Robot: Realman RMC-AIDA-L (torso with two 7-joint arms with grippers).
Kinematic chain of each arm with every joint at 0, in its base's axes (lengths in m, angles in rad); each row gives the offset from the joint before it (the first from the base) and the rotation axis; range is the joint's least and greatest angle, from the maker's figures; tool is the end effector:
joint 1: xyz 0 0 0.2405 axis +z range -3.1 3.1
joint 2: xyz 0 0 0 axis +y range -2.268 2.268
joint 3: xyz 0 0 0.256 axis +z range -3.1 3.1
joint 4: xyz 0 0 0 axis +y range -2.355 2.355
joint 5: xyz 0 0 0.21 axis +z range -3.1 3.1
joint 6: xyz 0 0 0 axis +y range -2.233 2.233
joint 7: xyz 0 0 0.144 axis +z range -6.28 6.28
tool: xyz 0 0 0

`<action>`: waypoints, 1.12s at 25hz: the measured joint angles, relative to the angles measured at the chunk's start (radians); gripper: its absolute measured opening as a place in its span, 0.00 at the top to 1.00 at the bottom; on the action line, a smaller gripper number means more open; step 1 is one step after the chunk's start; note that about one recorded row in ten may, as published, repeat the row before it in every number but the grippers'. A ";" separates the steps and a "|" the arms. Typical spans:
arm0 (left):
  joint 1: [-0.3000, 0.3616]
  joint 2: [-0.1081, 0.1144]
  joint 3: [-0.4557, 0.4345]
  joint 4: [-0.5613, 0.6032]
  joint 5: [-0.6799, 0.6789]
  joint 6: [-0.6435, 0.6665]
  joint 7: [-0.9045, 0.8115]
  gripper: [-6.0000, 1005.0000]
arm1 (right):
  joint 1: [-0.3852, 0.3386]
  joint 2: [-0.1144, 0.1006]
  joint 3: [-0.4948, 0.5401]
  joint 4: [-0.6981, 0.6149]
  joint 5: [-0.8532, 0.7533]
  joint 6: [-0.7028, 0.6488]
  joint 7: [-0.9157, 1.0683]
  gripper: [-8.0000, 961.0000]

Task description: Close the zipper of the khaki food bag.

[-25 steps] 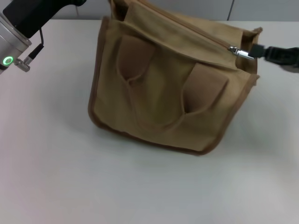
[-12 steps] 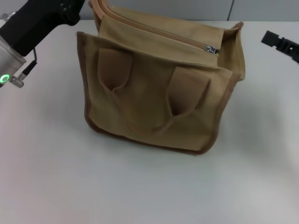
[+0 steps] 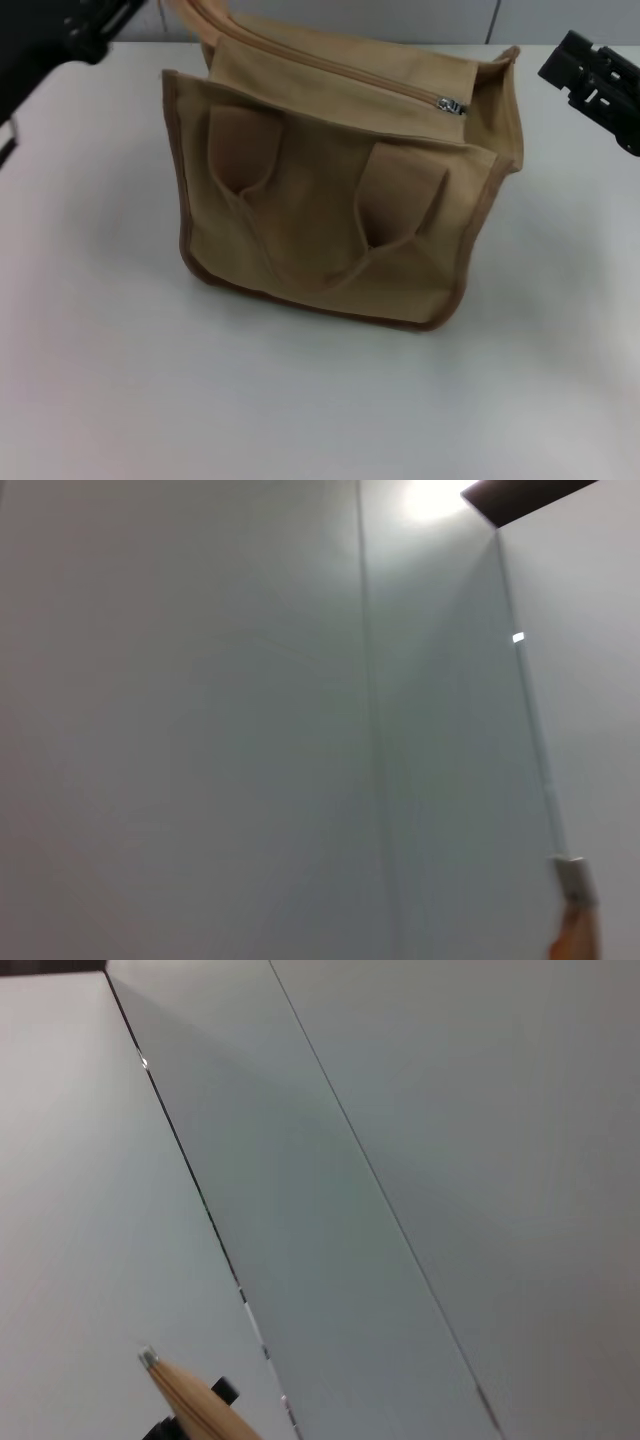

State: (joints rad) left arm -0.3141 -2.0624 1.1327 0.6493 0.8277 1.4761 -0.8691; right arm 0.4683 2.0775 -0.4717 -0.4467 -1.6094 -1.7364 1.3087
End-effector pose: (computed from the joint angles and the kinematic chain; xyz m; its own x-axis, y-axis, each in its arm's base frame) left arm -0.2391 0.3270 0.0584 0.4898 -0.2817 0.8251 0.4835 -0.6997 -0.5259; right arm 0.2613 0.3123 0.0360 0.3649 -0.1978 -0.9098 -0.5994 -0.7976 -0.0669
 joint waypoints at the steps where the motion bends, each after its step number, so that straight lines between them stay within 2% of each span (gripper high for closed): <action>1: 0.009 -0.001 -0.024 -0.005 0.003 -0.007 0.013 0.47 | -0.002 0.000 0.001 0.015 0.004 0.003 -0.020 0.43; 4: 0.030 -0.005 -0.072 -0.050 0.006 -0.022 0.048 0.33 | -0.002 0.001 0.007 0.032 0.006 0.005 -0.047 0.31; 10: 0.095 0.009 -0.094 -0.092 0.055 0.049 0.066 0.19 | -0.009 0.002 0.021 0.081 0.049 -0.031 -0.129 0.27; 11: 0.131 0.014 -0.094 -0.093 0.095 0.092 0.074 0.19 | -0.010 0.003 0.020 0.082 0.051 -0.031 -0.130 0.26; 12: 0.131 0.014 -0.094 -0.093 0.095 0.092 0.074 0.19 | -0.010 0.003 0.020 0.082 0.051 -0.031 -0.130 0.26; 16: 0.203 0.027 -0.094 -0.093 0.193 0.129 0.097 0.19 | -0.012 0.003 0.013 0.083 0.050 -0.017 -0.166 0.23; 22: 0.225 0.033 -0.094 -0.093 0.330 0.180 0.088 0.19 | -0.019 0.004 0.007 0.102 0.046 -0.021 -0.223 0.22; 28: 0.225 0.033 -0.093 -0.094 0.397 0.287 0.073 0.19 | -0.052 0.000 -0.081 0.057 0.014 -0.177 -0.243 0.21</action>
State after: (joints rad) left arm -0.0891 -2.0294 1.0393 0.5558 1.2249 1.7626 -0.7960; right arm 0.4160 2.0776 -0.5531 -0.3898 -1.5957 -1.9131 1.0654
